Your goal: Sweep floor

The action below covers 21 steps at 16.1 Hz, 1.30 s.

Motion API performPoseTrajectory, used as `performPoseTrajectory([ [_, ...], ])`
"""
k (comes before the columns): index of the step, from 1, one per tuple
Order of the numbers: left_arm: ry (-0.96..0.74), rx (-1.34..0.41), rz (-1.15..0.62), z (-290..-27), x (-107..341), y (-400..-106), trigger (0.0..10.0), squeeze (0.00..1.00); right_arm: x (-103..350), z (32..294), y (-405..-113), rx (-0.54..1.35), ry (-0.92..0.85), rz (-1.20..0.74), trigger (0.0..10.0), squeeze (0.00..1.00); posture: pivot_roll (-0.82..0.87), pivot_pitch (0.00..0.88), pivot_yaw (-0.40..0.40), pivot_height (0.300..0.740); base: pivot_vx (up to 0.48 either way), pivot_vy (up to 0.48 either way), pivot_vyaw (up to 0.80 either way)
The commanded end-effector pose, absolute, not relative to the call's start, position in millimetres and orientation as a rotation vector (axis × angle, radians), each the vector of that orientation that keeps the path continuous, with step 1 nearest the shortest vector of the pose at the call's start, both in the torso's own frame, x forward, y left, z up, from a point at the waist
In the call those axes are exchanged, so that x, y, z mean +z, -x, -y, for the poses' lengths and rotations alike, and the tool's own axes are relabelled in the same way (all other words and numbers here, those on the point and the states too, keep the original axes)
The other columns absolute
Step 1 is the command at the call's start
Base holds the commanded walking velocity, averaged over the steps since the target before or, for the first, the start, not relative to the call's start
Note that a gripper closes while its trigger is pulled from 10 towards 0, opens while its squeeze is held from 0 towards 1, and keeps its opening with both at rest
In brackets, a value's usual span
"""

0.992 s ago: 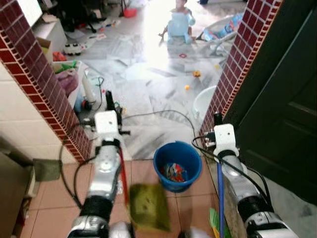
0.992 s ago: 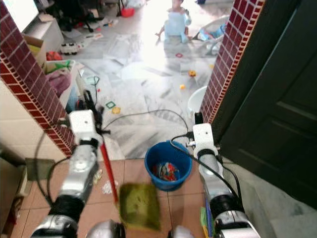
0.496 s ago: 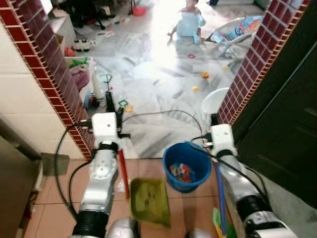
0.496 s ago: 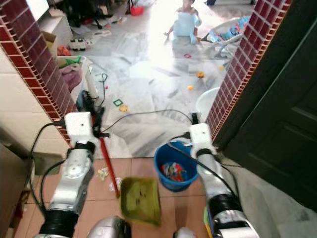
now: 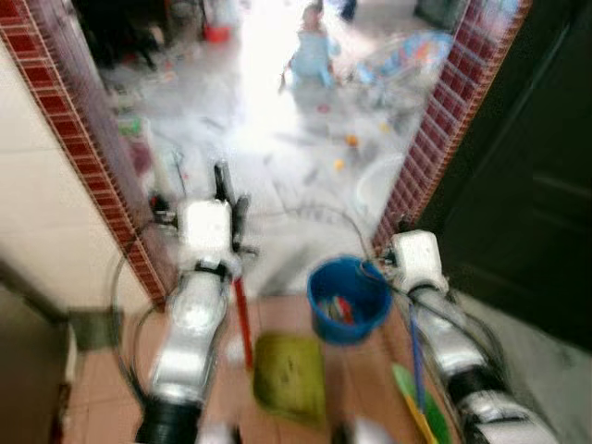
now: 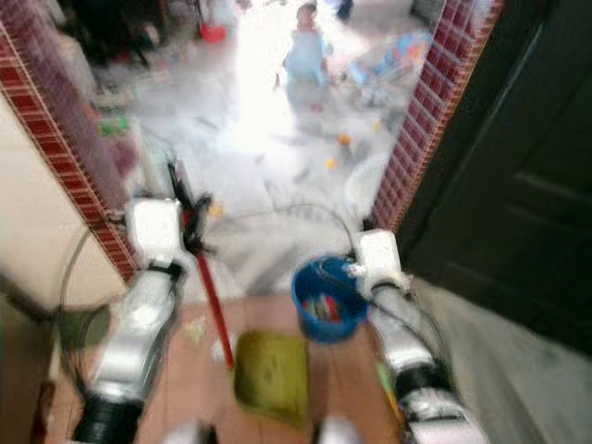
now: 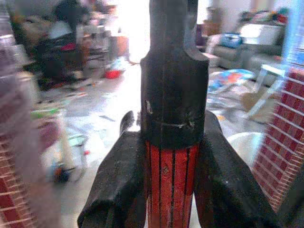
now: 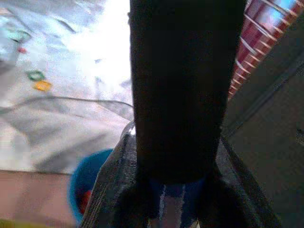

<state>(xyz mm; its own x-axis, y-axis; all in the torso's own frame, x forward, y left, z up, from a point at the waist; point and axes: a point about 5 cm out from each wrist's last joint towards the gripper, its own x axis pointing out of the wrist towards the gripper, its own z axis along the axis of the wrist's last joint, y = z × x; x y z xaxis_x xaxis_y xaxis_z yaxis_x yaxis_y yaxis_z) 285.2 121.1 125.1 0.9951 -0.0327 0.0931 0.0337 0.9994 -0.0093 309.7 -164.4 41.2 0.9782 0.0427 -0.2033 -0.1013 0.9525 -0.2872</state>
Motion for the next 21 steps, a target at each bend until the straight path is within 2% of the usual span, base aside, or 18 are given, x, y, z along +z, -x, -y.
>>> performPoseTrajectory([
  [1,-0.008,-0.052,0.152,-115.5,140.9,-286.9,10.0,0.0,45.2,168.3,-312.7,0.06,0.282,-0.186,10.0,0.0,-0.05,0.0,0.011,0.74,0.0,0.48,0.0],
  [3,-0.011,-0.052,0.153,-117.1,141.5,-287.1,10.0,0.0,46.1,166.3,-313.8,0.063,0.275,-0.182,10.0,0.0,-0.05,0.0,0.019,0.74,0.0,0.424,0.0],
  [6,-0.029,-0.005,0.173,-124.9,144.4,-289.0,10.0,0.0,47.3,160.9,-315.4,0.085,0.282,-0.171,10.0,0.0,-0.05,0.0,0.026,0.74,0.0,0.0,0.0],
  [10,-0.11,0.168,0.232,-147.3,152.7,-290.8,10.0,0.0,51.0,155.5,-316.7,0.122,0.285,-0.142,10.0,0.0,-0.05,0.0,0.017,0.74,0.0,0.0,0.0],
  [11,-0.141,0.27,0.21,-167.1,148.5,-290.4,10.0,0.0,53.1,152.5,-315.9,0.145,0.297,-0.12,10.0,0.0,-0.05,0.0,0.013,0.74,0.0,0.0,0.79],
  [14,-0.149,0.308,0.161,-177.7,135.6,-289.7,10.0,0.0,55.3,150.7,-317.1,0.169,0.276,-0.109,10.0,0.0,-0.05,0.0,0.005,0.74,0.0,0.0,0.79],
  [18,-0.195,0.361,0.101,-176.3,122.0,-290.7,10.0,0.0,60.2,149.1,-317.4,0.176,0.259,-0.072,10.0,0.0,-0.04,0.0,-0.004,0.74,0.0,0.0,0.78],
  [21,-0.09,0.279,0.061,-178.2,109.8,-288.1,10.0,0.0,71.9,147.8,-319.5,0.165,0.259,0.003,10.0,0.0,-0.04,0.0,0.002,0.74,0.0,0.0,0.78],
])
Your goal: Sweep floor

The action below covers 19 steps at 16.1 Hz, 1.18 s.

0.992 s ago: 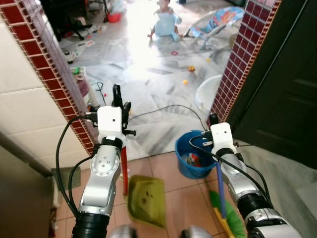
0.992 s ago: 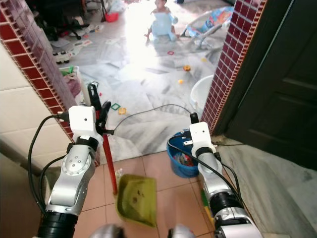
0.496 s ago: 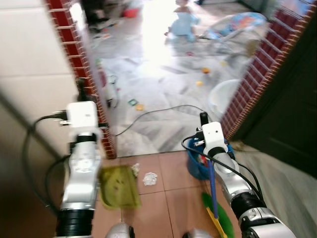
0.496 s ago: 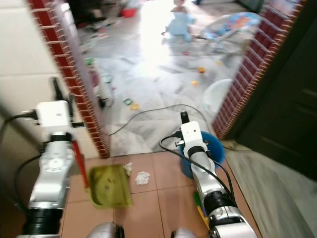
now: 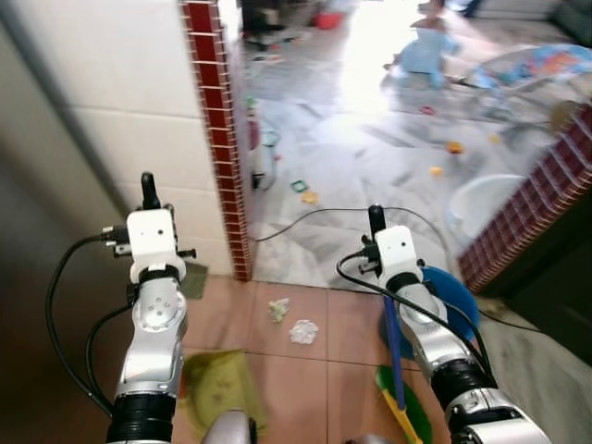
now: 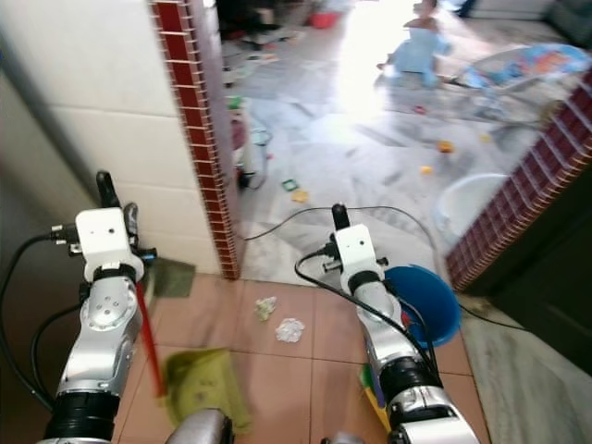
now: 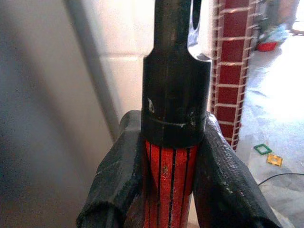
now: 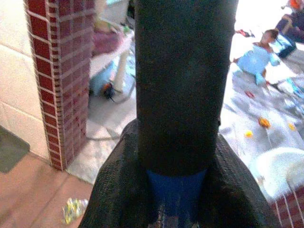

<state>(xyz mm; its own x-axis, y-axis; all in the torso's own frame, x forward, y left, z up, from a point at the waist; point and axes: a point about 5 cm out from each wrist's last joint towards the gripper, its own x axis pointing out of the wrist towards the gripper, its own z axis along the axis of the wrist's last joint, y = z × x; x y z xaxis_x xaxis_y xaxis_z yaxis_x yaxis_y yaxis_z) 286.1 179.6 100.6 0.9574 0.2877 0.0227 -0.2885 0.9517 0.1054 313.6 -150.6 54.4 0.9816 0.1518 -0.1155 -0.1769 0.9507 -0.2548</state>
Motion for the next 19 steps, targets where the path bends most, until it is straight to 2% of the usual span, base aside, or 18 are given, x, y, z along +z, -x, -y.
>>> performPoseTrajectory([
  [1,-0.091,0.276,0.057,-178.0,108.2,-288.3,10.0,0.0,75.6,146.4,-321.0,0.166,0.257,0.02,10.0,0.0,-0.04,0.0,0.002,0.74,0.0,0.0,0.77],
  [8,-0.095,0.277,0.074,-177.9,107.7,-293.2,10.0,0.0,107.7,138.7,-334.3,0.15,0.217,0.138,10.0,0.0,-0.05,0.0,0.005,0.74,0.0,0.0,0.77],
  [13,-0.065,0.258,0.07,-174.6,105.5,-293.2,10.0,0.0,118.6,135.9,-334.0,0.161,0.175,0.19,10.0,0.0,-0.05,0.0,0.003,0.74,0.0,0.0,0.0],
  [17,-0.056,0.26,0.064,-173.3,103.6,-293.2,10.0,0.0,120.0,131.9,-332.7,0.165,0.184,0.195,10.0,0.0,-0.05,0.0,0.001,0.74,0.0,0.0,0.72],
  [19,-0.053,0.259,0.06,-171.9,102.8,-292.8,10.0,0.0,119.6,131.4,-331.7,0.168,0.183,0.194,10.0,0.0,-0.05,0.0,0.0,0.74,0.0,0.0,0.0],
])
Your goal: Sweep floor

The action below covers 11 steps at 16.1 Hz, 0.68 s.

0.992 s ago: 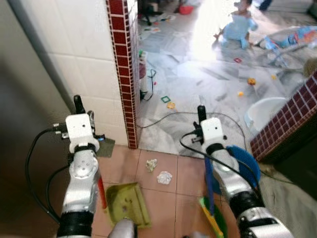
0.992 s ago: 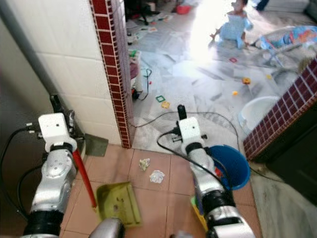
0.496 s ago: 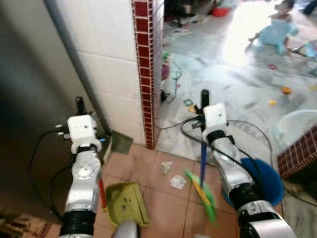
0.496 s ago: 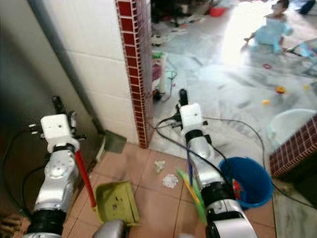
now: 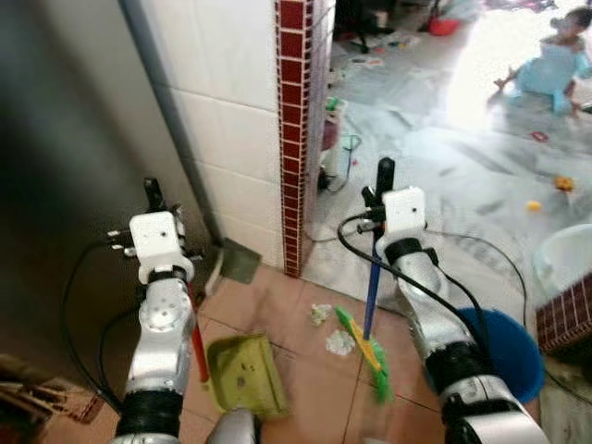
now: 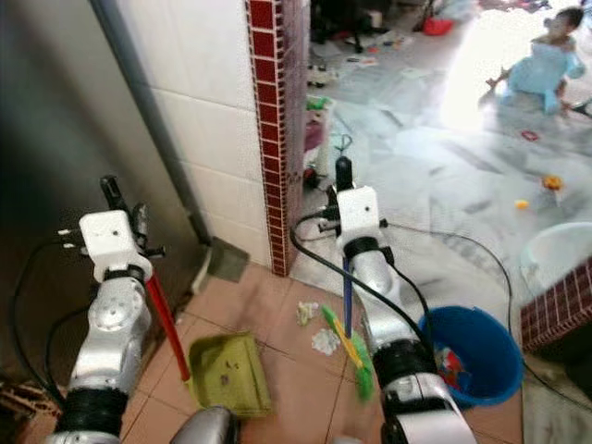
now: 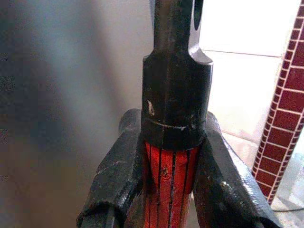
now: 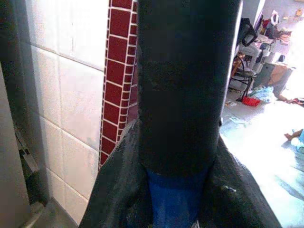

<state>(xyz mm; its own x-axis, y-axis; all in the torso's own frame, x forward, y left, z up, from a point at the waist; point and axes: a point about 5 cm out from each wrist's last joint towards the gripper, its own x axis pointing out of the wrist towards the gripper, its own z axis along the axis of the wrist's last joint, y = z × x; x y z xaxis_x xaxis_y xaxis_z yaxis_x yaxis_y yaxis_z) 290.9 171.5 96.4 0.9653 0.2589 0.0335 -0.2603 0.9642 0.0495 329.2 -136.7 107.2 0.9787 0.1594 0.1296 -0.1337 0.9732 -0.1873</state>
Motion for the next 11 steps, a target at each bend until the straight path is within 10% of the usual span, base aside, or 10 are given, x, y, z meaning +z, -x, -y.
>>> performPoseTrajectory([
  [1,-0.051,0.259,0.059,-171.3,102.4,-292.8,10.0,0.0,119.5,131.2,-331.1,0.169,0.184,0.194,10.0,0.0,-0.06,0.0,0.0,0.74,0.0,0.0,0.0],
  [11,-0.045,0.257,0.073,-172.0,103.4,-293.2,10.0,0.0,121.5,127.2,-328.6,0.188,0.192,0.211,10.0,0.0,-0.06,0.0,-0.001,0.74,0.061,0.064,0.21],
])
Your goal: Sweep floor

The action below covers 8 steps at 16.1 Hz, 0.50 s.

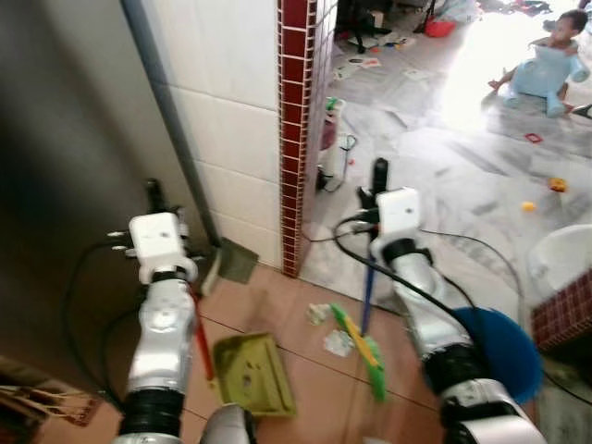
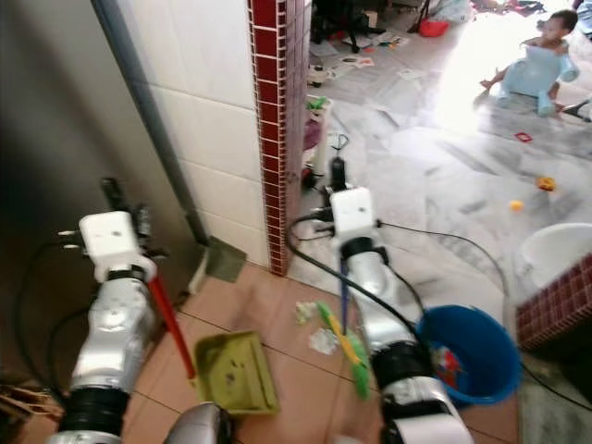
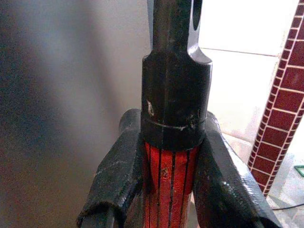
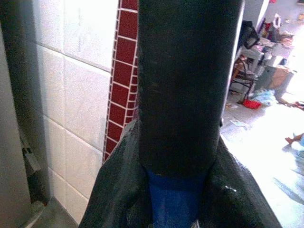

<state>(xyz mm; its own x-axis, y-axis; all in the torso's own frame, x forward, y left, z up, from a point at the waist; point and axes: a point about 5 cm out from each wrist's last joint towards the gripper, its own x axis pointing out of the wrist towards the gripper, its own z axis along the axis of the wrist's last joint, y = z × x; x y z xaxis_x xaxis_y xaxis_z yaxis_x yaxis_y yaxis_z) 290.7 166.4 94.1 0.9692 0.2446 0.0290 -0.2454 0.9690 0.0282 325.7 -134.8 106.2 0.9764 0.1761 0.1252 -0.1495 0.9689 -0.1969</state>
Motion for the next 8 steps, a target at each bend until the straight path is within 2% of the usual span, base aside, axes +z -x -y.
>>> performPoseTrajectory([
  [1,-0.046,0.257,0.072,-172.0,103.3,-293.1,10.0,0.0,121.7,127.2,-328.6,0.189,0.193,0.213,10.0,0.0,-0.06,0.0,-0.001,0.74,0.322,0.356,0.69],
  [3,-0.046,0.256,0.071,-171.9,103.3,-293.2,10.0,0.0,121.6,127.1,-328.6,0.188,0.196,0.211,10.0,0.0,-0.06,0.0,-0.001,0.74,0.292,0.381,0.52],
  [5,-0.043,0.258,0.073,-171.9,103.2,-293.2,10.0,0.0,121.4,127.0,-328.5,0.188,0.197,0.209,10.0,0.0,-0.06,0.0,-0.001,0.74,0.281,0.332,0.0],
  [8,-0.041,0.256,0.071,-169.8,102.9,-293.2,10.0,0.0,120.9,127.5,-328.1,0.188,0.2,0.207,10.0,0.0,-0.06,0.0,-0.001,0.74,0.0,0.0,0.0],
])
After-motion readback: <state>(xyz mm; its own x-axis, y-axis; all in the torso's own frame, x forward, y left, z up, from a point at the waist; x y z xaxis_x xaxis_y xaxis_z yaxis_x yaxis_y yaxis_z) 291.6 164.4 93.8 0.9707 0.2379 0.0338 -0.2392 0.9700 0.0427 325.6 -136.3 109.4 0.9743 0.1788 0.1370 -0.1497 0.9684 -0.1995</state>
